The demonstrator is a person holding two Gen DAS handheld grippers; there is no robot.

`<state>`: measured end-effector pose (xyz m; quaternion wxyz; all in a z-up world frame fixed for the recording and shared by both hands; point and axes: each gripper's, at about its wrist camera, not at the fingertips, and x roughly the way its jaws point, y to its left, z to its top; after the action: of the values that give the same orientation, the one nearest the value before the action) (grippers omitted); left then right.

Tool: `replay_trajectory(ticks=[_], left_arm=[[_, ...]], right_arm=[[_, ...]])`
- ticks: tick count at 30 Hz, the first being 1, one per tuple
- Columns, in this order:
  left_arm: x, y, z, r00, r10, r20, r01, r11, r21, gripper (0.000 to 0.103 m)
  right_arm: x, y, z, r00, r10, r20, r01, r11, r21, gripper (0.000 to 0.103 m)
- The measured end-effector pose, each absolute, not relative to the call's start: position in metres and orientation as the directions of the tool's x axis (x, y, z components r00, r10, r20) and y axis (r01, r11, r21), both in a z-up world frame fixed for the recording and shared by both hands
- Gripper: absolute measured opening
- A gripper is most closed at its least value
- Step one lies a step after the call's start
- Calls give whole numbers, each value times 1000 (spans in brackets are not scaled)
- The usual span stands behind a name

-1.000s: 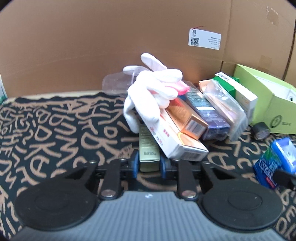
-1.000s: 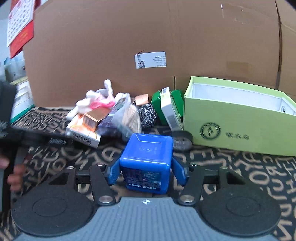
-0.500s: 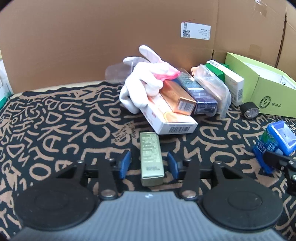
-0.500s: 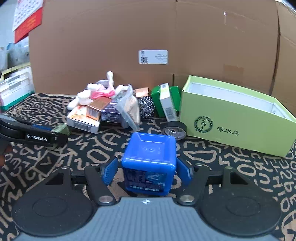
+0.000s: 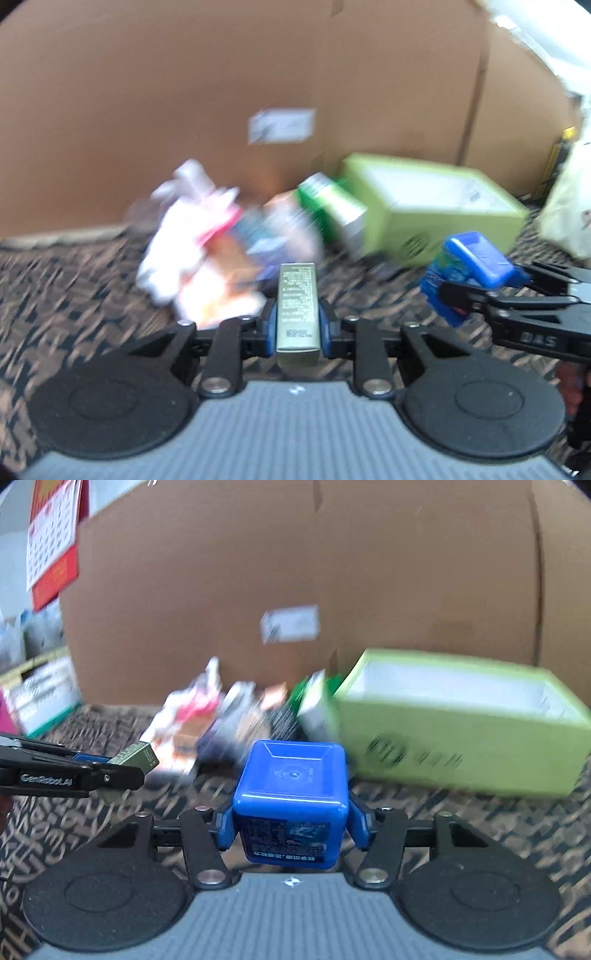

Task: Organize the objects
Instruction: 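Grasp the blue cube box with the right tool while the left tool grasps the green box, then carry both boxes over the green shoebox and open both tools to drop them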

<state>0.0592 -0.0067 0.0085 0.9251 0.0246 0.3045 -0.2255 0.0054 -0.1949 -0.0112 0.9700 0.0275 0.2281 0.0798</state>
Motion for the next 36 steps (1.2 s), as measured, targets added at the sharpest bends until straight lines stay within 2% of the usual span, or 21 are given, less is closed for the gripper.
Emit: replay_trajectory(ticks=[4, 8, 12, 18, 21, 25, 26, 27, 30, 31, 33, 36], left_arm=[[80, -57, 32, 705, -471, -530, 505, 858, -92, 22], [115, -108, 46, 663, -527, -532, 545, 827, -139, 22], [155, -158, 53, 675, -510, -533, 533, 837, -126, 22], [214, -217, 27, 634, -470, -615, 523, 845, -107, 22], [228, -228, 8, 629, -426, -651, 503, 861, -78, 22], [236, -232, -8, 607, -418, -676, 494, 865, -91, 23], [236, -233, -10, 610, -421, -672, 497, 863, -90, 29], [235, -234, -10, 613, -425, -666, 502, 860, -87, 46], [218, -227, 1, 652, -442, -616, 512, 856, -72, 81], [213, -223, 6, 668, -453, -590, 521, 851, -63, 85], [194, -213, 16, 707, -461, -536, 529, 848, -32, 102], [167, -191, 26, 750, -454, -481, 506, 862, -25, 103]], right_arm=[[11, -227, 19, 930, 86, -356, -79, 996, 34, 61], [37, -258, 38, 948, -2, -318, -5, 1000, -21, 61], [89, -291, 42, 925, -53, -377, 48, 999, -23, 61], [153, -324, 20, 850, -98, -517, 98, 995, -28, 61], [173, -331, 6, 809, -87, -582, 97, 995, -14, 61], [182, -330, -6, 781, -91, -618, 85, 996, -38, 61], [185, -329, -7, 778, -90, -621, 84, 996, -39, 61], [186, -330, -8, 776, -90, -624, 84, 996, -39, 62], [187, -331, -9, 763, -97, -639, 84, 995, -50, 64], [185, -332, -5, 768, -110, -631, 92, 994, -61, 67], [166, -331, 8, 806, -147, -573, 120, 989, -85, 75], [128, -325, 28, 871, -192, -451, 166, 981, -98, 84]])
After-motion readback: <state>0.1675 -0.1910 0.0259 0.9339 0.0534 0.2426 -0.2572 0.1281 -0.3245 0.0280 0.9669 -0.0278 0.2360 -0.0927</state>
